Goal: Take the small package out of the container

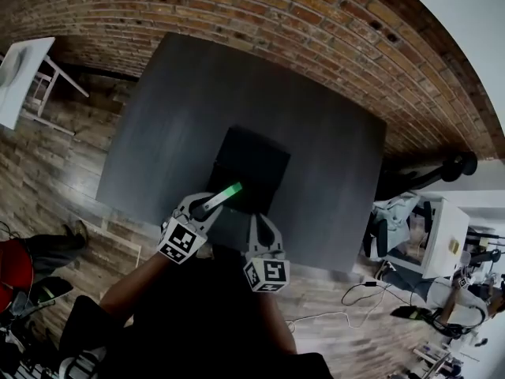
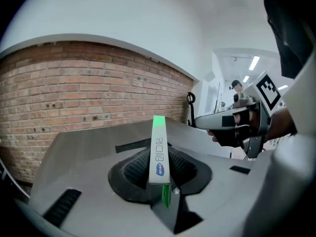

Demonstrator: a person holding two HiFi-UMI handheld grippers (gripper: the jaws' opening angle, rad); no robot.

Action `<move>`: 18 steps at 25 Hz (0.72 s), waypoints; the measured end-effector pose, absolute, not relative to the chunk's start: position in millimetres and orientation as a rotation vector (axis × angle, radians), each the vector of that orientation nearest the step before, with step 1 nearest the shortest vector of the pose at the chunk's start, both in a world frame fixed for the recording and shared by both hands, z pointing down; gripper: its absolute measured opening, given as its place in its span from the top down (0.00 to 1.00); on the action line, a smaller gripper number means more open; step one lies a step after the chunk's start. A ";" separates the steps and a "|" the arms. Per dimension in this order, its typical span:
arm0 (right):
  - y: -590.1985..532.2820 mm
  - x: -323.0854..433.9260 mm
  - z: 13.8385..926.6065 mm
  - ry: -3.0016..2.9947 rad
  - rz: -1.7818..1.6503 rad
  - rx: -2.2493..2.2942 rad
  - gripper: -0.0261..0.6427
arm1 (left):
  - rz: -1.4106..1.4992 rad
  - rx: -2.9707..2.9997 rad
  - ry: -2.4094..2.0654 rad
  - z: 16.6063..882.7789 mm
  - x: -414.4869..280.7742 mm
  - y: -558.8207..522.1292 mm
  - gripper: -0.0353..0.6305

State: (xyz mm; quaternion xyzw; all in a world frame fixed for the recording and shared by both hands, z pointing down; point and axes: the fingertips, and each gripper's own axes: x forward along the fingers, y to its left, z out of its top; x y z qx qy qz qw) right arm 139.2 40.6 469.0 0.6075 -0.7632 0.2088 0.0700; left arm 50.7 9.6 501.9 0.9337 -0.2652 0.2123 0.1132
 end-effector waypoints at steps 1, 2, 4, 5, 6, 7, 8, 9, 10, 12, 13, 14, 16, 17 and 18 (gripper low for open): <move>40.6 138.6 464.4 -2.299 0.619 1.841 0.92 | 0.615 2.752 -0.805 496.3 48.4 8.8 0.78; 40.4 137.7 459.7 -2.302 0.605 1.853 0.92 | 0.602 2.763 -0.828 490.4 46.3 7.9 0.78; 39.2 135.1 450.0 -2.308 0.567 1.873 0.92 | 0.556 2.782 -0.854 475.7 43.6 5.1 0.78; 38.5 133.8 444.9 -2.311 0.546 1.881 0.92 | 0.535 2.791 -0.857 468.4 42.7 4.3 0.78; 37.9 132.8 439.3 -2.314 0.525 1.889 0.92 | 0.519 2.801 -0.860 461.4 41.9 4.1 0.78; 37.5 132.3 433.5 -2.316 0.506 1.898 0.92 | 0.505 2.808 -0.866 454.3 41.1 3.9 0.78; 37.4 132.4 427.6 -2.318 0.489 1.909 0.92 | 0.488 2.811 -0.878 446.9 39.9 3.5 0.78; 37.4 132.9 421.9 -2.319 0.473 1.921 0.92 | 0.467 2.810 -0.898 439.2 38.1 2.5 0.78; 37.5 133.6 416.4 -2.318 0.457 1.933 0.92 | 0.441 2.804 -0.922 431.3 35.6 1.1 0.78; 37.6 135.1 405.7 -2.316 0.429 1.960 0.92 | 0.380 2.791 -0.974 414.7 29.7 -2.4 0.78; 37.5 136.1 400.5 -2.315 0.417 1.974 0.92 | 0.346 2.785 -0.998 406.5 27.0 -4.4 0.78; 37.4 137.4 395.4 -2.315 0.404 1.987 0.92 | 0.313 2.782 -1.021 398.7 25.0 -6.3 0.78; 36.9 140.1 387.2 -2.316 0.382 2.007 0.92 | 0.265 2.780 -1.054 388.1 23.1 -8.9 0.78; 36.9 140.9 384.7 -2.315 0.373 2.013 0.92 | 0.259 2.778 -1.064 386.7 22.8 -9.1 0.78; 37.2 141.2 383.4 -2.313 0.368 2.017 0.92 | 0.261 2.775 -1.072 387.5 22.5 -8.6 0.78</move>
